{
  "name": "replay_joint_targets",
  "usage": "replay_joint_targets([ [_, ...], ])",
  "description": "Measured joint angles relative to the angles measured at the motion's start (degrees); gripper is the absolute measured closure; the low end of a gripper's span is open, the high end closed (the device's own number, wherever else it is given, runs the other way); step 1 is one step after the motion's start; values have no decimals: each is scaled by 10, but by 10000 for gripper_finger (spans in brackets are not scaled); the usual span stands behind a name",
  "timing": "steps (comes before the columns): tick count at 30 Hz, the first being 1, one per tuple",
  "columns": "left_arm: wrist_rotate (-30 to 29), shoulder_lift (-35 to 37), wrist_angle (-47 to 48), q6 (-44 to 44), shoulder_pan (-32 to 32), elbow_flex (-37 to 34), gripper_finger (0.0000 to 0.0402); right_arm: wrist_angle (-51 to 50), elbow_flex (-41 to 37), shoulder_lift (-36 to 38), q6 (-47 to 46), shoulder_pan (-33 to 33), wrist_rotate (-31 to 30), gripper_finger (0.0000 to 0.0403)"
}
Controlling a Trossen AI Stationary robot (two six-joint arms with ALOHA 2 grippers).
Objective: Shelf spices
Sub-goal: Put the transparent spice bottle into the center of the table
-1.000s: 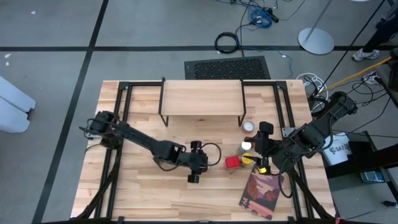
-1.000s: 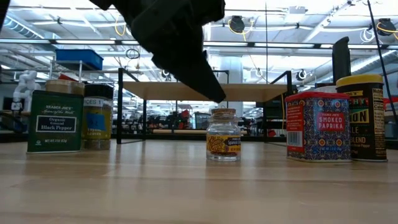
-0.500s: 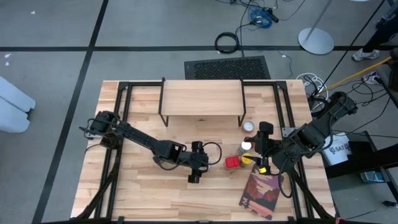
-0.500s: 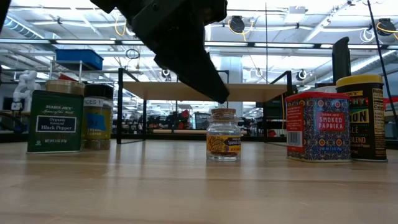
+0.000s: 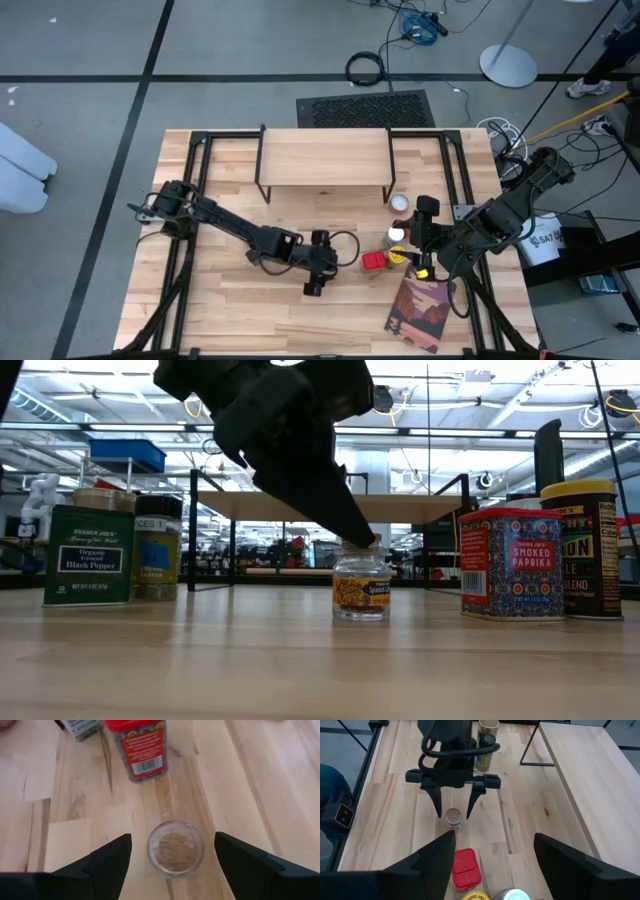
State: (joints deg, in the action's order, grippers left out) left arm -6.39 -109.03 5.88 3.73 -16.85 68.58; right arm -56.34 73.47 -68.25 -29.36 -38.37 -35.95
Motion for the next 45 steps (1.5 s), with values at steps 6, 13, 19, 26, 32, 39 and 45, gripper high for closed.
replay_joint_targets([
  [6, 3, -6, 1, -7, 4, 0, 107, 0, 0, 0, 0, 0, 0, 145],
  [13, 19, -11, -5, -12, 4, 0, 111, 0, 0, 0, 2, 0, 0, 145],
  [19, 19, -11, -4, -15, 10, 0, 150, 0, 0, 0, 2, 0, 0, 145],
  [26, 19, -11, -4, -16, 11, 0, 192, 0, 0, 0, 2, 0, 0, 145],
  [32, 20, -11, -4, -23, 11, 0, 210, 0, 0, 0, 2, 0, 0, 145],
  [39, 40, -8, 4, -33, 11, 1, 213, 0, 0, 0, 2, 0, 0, 145],
  [45, 53, 2, 32, -47, 11, 1, 213, 0, 0, 0, 2, 0, 0, 145],
])
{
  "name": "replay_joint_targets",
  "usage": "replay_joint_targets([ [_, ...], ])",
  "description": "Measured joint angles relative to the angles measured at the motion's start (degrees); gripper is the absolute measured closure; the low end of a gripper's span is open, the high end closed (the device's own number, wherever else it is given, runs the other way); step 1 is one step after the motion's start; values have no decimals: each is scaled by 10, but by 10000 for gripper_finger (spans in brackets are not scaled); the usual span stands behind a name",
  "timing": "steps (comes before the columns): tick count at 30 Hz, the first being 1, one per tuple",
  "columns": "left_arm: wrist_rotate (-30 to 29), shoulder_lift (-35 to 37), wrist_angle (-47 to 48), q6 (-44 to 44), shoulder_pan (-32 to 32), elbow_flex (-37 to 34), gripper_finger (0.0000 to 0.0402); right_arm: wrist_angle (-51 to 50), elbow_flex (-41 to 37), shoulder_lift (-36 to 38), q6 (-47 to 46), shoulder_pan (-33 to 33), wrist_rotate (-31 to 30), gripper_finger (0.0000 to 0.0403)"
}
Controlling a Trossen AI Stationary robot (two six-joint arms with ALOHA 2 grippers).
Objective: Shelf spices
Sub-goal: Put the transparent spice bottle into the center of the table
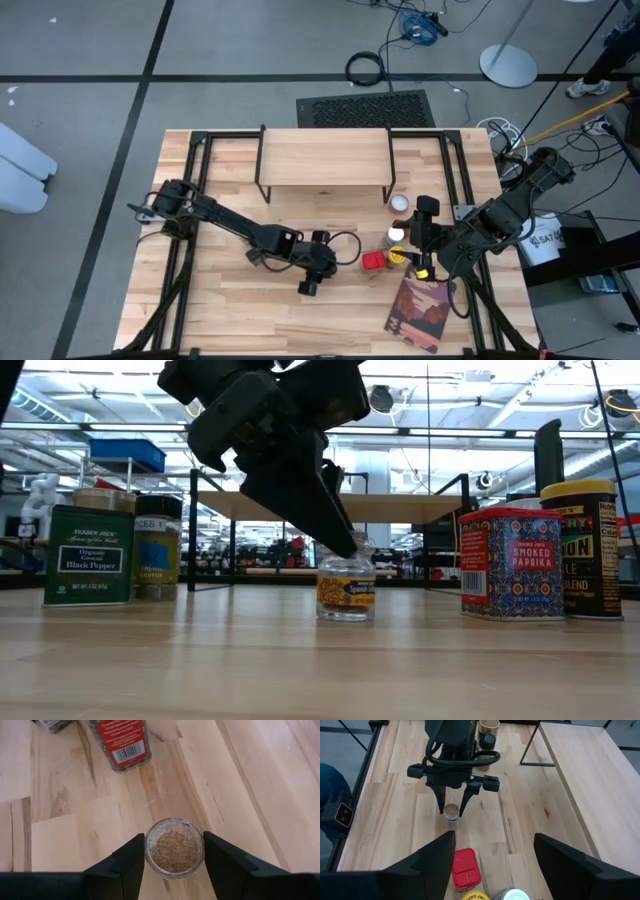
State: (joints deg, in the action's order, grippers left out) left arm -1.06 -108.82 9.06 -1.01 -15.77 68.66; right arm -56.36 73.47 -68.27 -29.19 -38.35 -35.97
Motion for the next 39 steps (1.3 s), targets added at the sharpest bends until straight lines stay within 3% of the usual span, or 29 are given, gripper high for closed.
replay_joint_targets([
  [16, 0, 29, 98, -71, 0, 0, 214, 2, 0, 0, -2, 0, 1, 145],
  [39, -5, 58, 177, -69, -5, -6, 214, 4, 0, 0, -6, 0, 1, 145],
])
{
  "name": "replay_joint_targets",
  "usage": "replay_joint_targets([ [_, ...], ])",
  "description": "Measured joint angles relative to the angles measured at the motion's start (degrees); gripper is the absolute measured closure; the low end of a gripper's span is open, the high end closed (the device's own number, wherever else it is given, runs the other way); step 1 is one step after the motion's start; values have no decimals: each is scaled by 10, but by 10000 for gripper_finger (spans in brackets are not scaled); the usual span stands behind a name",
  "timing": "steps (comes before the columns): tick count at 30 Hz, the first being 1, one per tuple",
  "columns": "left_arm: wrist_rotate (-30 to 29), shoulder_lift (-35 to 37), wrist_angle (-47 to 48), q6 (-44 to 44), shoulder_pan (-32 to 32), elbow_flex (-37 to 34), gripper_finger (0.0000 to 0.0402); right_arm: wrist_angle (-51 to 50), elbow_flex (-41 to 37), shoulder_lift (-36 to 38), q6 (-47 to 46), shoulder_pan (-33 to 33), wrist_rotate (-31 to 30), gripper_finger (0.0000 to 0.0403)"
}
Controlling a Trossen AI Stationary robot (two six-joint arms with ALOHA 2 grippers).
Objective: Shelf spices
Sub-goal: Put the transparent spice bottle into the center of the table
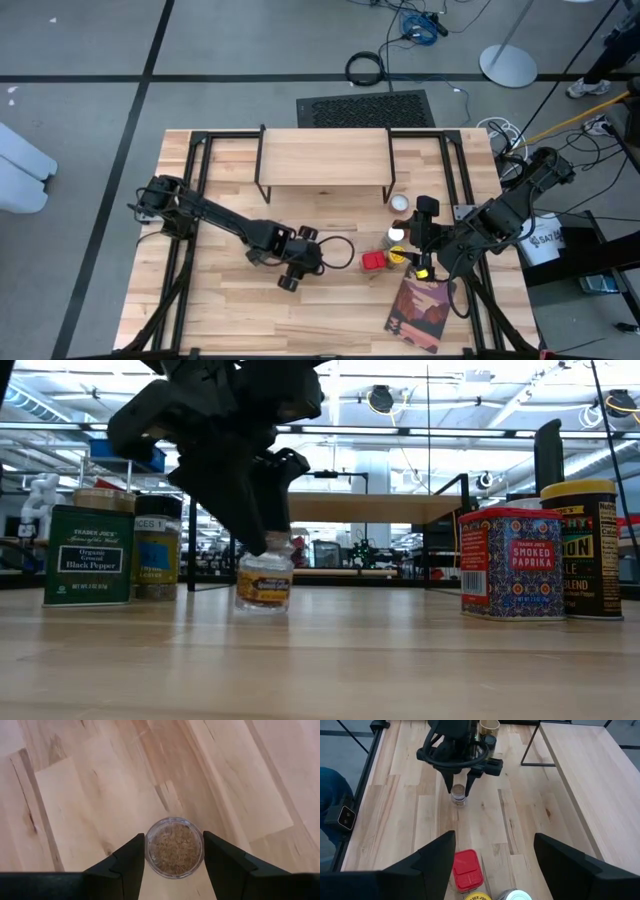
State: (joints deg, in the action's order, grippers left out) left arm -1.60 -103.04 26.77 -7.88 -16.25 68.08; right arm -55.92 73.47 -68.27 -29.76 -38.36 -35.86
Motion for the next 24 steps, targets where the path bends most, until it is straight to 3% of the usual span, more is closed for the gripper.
replay_joint_targets([
  [12, -5, 0, 20, 20, -2, 0, 212, 0, 0, 0, 0, 0, 0, 145],
  [24, -39, 0, 40, 56, -4, 0, 160, 4, 0, 0, 0, 0, 2, 145],
])
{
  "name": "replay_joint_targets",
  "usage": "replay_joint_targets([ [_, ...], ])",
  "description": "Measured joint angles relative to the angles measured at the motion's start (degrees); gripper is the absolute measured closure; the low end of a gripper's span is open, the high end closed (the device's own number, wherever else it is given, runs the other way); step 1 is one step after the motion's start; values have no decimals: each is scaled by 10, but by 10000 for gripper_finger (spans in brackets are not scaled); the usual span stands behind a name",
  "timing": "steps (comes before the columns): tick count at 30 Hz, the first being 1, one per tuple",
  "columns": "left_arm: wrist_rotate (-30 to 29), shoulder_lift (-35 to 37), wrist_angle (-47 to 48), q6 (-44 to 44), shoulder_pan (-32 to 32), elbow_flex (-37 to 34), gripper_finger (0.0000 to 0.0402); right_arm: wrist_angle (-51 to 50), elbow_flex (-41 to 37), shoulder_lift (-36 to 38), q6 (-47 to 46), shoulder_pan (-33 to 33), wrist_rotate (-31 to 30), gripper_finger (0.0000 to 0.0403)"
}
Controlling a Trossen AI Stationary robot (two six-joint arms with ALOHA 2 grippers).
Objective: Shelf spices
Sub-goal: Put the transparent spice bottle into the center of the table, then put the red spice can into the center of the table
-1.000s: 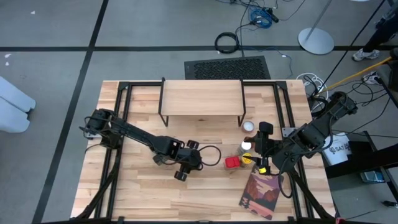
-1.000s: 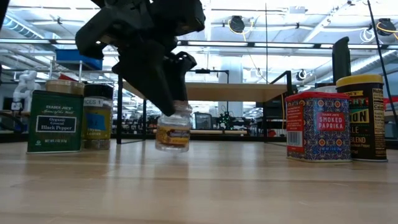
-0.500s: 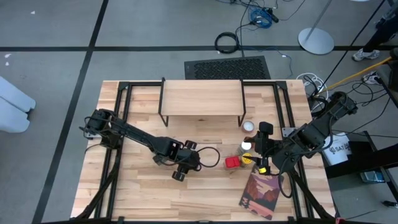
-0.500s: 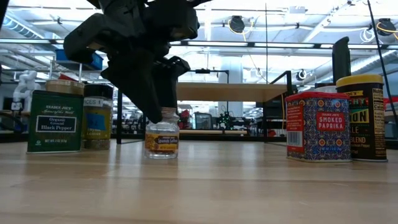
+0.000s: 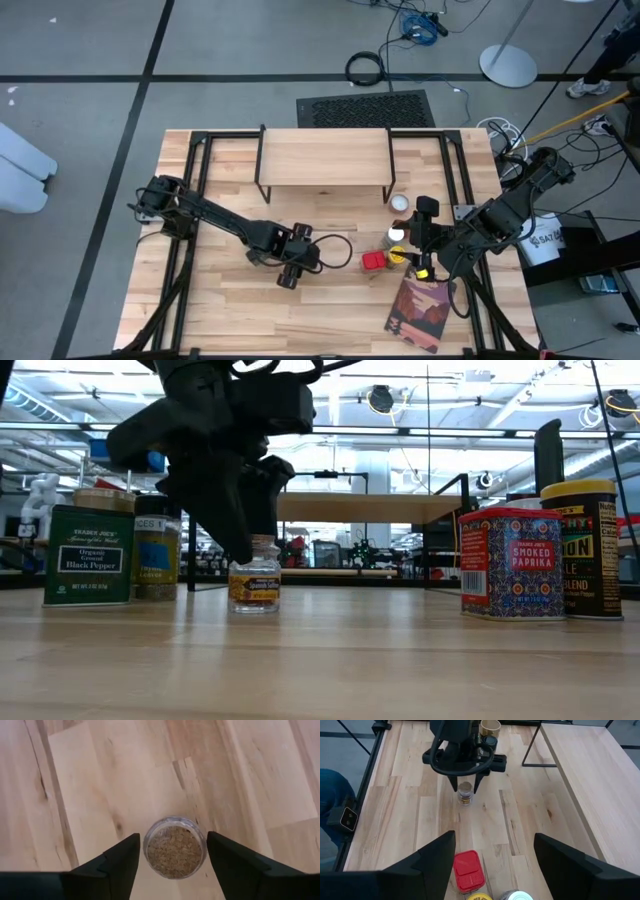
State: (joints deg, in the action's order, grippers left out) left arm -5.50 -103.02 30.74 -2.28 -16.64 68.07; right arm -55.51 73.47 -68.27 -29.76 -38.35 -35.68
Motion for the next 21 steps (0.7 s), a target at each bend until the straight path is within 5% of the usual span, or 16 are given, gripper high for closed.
replay_joint_targets([
  [11, -2, 14, -2, 15, -4, 3, 128, 0, 0, 0, 0, 0, 0, 145],
  [21, -46, 101, -2, 17, -9, 3, 127, -19, 0, 0, -32, 12, 2, 145],
])
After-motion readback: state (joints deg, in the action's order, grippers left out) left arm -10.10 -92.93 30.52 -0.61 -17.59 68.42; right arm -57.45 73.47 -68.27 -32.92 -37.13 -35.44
